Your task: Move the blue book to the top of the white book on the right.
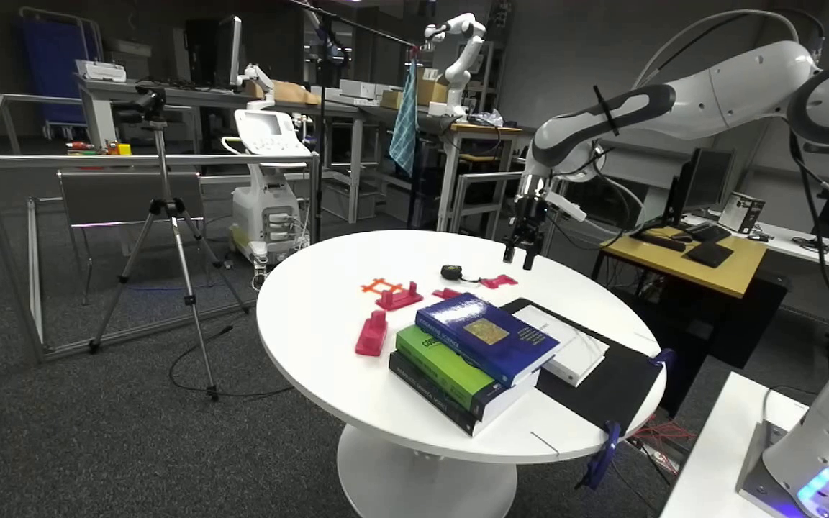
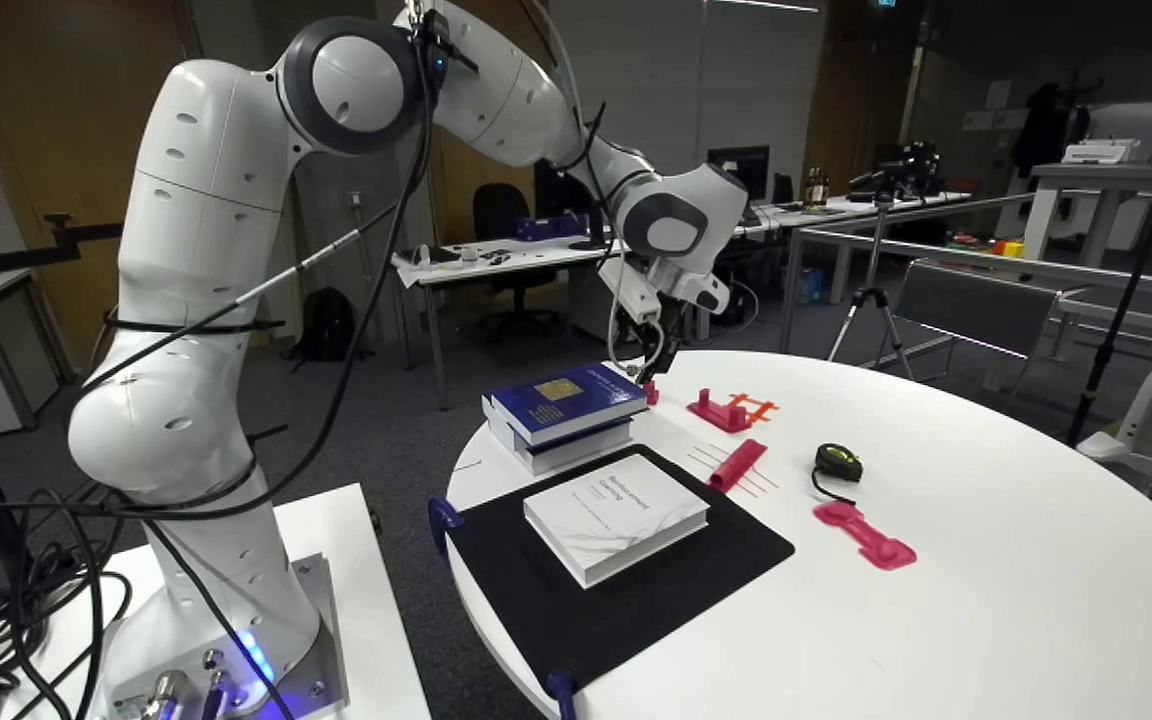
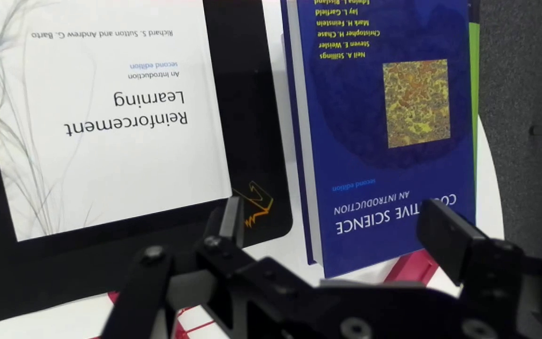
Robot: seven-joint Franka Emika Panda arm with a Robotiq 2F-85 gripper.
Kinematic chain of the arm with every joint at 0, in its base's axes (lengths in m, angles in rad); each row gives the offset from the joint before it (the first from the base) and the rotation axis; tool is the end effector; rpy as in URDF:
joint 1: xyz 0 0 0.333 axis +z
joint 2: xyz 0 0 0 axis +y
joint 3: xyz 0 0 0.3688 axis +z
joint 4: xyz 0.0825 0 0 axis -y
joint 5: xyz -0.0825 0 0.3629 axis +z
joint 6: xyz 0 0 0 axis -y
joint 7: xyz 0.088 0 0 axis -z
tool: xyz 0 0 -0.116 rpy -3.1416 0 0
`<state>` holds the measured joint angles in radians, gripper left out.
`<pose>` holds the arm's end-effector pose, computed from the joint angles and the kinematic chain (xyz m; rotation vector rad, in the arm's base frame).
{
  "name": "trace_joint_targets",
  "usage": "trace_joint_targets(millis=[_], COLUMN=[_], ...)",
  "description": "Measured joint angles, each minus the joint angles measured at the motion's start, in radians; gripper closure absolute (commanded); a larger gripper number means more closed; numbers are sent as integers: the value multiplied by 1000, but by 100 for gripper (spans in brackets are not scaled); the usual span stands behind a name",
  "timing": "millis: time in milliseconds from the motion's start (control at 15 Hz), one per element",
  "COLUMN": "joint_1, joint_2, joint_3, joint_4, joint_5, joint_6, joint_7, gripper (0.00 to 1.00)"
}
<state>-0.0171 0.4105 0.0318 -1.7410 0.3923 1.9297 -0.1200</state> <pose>0.6347 0.0368 0.3810 -2.7534 0.0650 0.2793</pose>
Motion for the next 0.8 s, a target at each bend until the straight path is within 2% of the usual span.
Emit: trace_joint_targets(millis=[267,400,600,800], joint_1=[-14,-21,-31,-41], joint_2=[40,64,88,98], joint_3=[1,3,9,13], joint_4=[-51,-59,-59,-50], joint_5=[50,67,68,68], joint_6=[130,148,99,-14], joint_7=[-50,-56,-56,-55], gripper=[0,0,0,0])
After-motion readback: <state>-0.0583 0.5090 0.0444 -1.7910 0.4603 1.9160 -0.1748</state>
